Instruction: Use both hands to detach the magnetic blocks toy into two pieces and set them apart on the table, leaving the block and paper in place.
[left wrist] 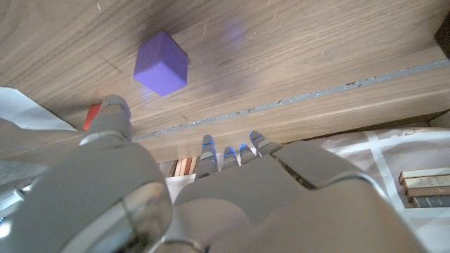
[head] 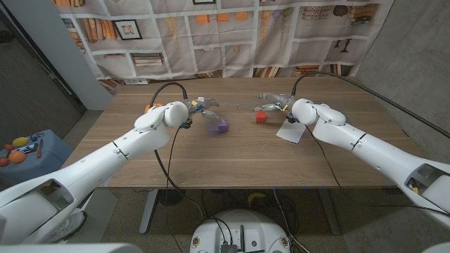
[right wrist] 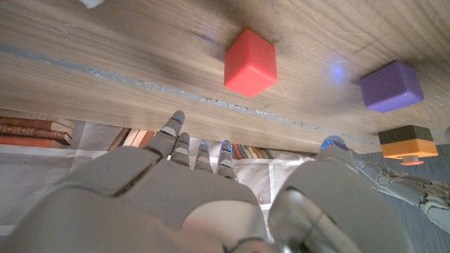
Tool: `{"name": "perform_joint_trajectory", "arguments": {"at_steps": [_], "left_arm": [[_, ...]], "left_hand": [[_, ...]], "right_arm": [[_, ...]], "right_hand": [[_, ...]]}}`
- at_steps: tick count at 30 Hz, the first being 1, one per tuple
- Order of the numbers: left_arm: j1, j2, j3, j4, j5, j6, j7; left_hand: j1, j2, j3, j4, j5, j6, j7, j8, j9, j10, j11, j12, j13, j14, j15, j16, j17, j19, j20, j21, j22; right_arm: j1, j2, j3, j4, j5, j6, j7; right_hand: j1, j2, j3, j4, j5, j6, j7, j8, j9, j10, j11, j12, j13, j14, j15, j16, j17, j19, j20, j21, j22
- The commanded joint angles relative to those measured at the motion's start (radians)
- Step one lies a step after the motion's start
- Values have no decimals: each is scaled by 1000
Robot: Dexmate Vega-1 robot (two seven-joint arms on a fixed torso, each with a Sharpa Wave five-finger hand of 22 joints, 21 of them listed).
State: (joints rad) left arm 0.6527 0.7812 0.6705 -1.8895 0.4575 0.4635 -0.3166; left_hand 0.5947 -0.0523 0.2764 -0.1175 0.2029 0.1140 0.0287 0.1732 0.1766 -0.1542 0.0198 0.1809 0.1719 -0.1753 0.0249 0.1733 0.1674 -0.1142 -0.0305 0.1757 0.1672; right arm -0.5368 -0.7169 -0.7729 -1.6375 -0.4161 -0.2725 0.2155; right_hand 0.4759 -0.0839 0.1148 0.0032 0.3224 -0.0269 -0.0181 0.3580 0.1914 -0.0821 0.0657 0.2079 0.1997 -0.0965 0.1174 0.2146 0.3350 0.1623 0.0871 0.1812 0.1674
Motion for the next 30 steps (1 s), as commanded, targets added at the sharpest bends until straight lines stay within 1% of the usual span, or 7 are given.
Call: {"name": "perform_joint_trajectory", "arguments": {"at_steps": [1,7,9,12,17,22,30], "left_arm": [[72,19,-102,83,-247,-163,194],[97,1,-143,158,-366,-267,265],[96,3,-142,161,-377,-271,276],[106,-2,-151,175,-410,-294,304],[131,-21,-170,190,-467,-316,359],[146,-41,-183,213,-518,-347,399],[162,-84,-203,288,-611,-448,434]], "left_hand": [[-18,7,2,7,-3,-13,7,-2,2,-8,3,3,2,-66,-6,0,3,-9,-43,3,3],[-43,21,1,13,-7,-43,-4,-5,0,-5,-11,6,1,-62,-11,3,2,-2,-52,9,2],[-48,24,0,13,-8,-45,-5,-3,0,-1,-13,8,1,-58,-14,5,2,2,-56,10,2],[-58,30,0,15,-10,-41,-4,1,0,5,-13,10,1,-47,-13,8,2,12,-59,14,2],[-69,40,1,17,-12,-29,0,7,-1,18,-12,14,0,-33,-18,11,1,20,-61,16,2],[-78,50,2,19,-13,-15,1,12,-1,27,-13,16,0,-27,-21,11,1,26,-62,18,2],[-89,65,5,21,-16,-17,4,10,-1,33,-17,16,0,-19,-23,11,1,35,-64,19,2]], "right_arm": [[-60,11,84,22,170,63,-109],[-76,26,114,55,255,87,-142],[-78,26,117,54,269,81,-152],[-90,32,137,75,316,112,-175],[-103,27,150,75,355,113,-196],[-126,35,178,96,419,154,-227],[-160,54,210,118,499,197,-278]], "right_hand": [[-22,1,0,14,-1,14,-2,-9,-4,10,-8,5,-2,4,-19,2,-1,3,-19,5,2],[-42,12,-5,22,-6,32,6,-18,-10,27,-27,7,-7,13,-36,4,-7,8,-33,7,1],[-47,17,-6,25,-7,37,8,-21,-11,32,-28,8,-8,16,-41,4,-10,13,-39,9,1],[-56,22,-8,29,-11,46,13,-25,-13,43,-32,9,-11,26,-49,7,-13,19,-43,10,1],[-65,31,-9,33,-14,61,17,-28,-14,54,-34,10,-12,38,-55,10,-17,29,-48,13,0],[-78,38,-12,39,-19,73,16,-32,-15,69,-35,13,-14,46,-58,12,-21,38,-51,14,0],[-85,45,-13,42,-24,89,16,-38,-16,89,-37,15,-16,58,-64,13,-28,48,-54,16,0]]}}
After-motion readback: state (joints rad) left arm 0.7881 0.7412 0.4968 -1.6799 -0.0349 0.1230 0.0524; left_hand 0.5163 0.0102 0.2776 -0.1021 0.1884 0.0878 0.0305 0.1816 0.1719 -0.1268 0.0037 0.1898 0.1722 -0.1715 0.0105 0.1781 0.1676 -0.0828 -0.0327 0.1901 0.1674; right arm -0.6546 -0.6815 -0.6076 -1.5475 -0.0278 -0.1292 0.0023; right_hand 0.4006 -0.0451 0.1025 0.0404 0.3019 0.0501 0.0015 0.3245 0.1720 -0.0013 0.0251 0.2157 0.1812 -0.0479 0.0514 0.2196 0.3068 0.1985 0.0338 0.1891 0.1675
